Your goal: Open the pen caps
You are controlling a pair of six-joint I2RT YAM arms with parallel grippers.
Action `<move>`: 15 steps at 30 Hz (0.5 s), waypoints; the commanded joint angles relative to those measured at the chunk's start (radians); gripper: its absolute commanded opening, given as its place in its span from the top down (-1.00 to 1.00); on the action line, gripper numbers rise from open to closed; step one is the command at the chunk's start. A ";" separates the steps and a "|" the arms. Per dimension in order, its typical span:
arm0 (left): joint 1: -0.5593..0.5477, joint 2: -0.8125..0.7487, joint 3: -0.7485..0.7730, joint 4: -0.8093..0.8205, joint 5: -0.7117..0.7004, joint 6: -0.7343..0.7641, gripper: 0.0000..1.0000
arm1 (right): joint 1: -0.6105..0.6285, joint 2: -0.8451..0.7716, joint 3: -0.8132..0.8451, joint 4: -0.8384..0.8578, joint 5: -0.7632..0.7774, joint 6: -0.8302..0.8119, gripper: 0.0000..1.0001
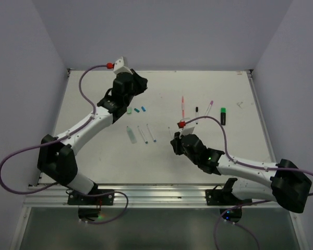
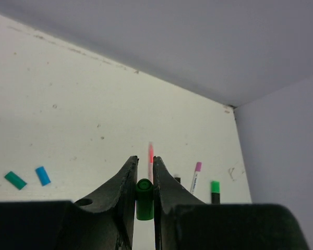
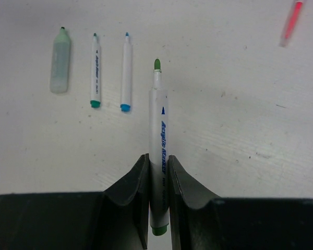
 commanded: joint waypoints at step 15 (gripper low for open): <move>0.005 0.476 0.127 -0.015 -0.027 0.036 0.89 | -0.075 0.114 0.012 0.060 -0.104 0.008 1.00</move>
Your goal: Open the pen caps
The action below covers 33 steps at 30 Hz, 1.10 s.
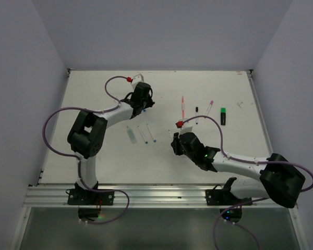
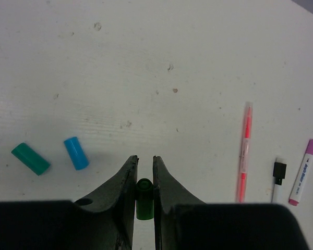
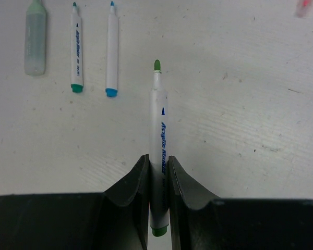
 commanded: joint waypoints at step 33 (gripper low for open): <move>0.059 0.223 0.118 0.054 -0.094 -0.019 0.27 | -0.019 0.165 0.076 0.113 -0.103 -0.034 1.00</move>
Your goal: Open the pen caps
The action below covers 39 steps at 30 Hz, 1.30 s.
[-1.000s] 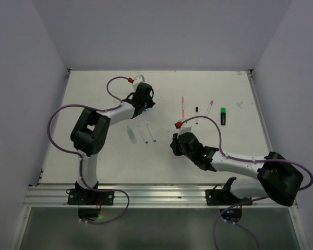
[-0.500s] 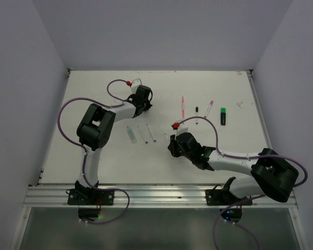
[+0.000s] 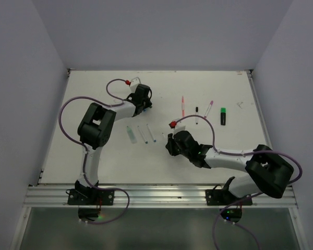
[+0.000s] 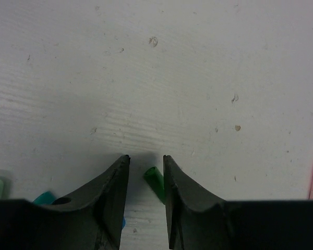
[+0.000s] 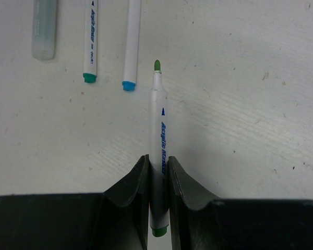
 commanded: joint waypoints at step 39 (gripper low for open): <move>0.017 -1.206 -0.371 -0.518 -0.298 0.514 -1.00 | -0.096 0.468 0.396 -0.007 0.057 0.004 0.64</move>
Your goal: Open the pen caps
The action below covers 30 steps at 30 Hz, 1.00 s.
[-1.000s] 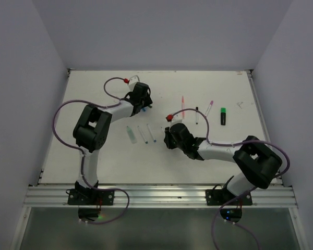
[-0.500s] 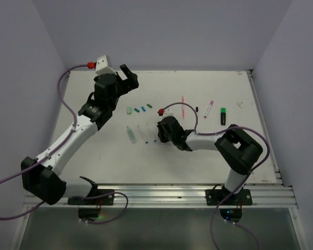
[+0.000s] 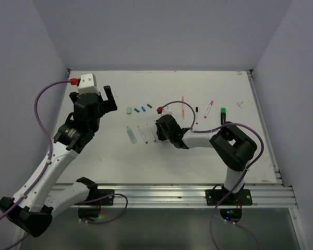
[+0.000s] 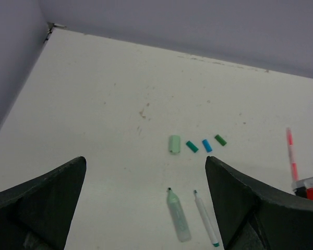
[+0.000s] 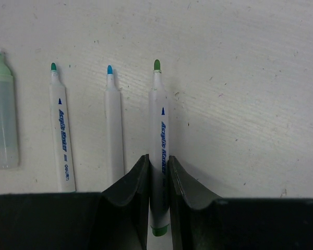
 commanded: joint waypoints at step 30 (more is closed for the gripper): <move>0.011 -0.094 -0.282 0.070 -0.179 0.100 -1.00 | -0.470 -0.225 0.192 -0.505 0.163 0.070 -0.13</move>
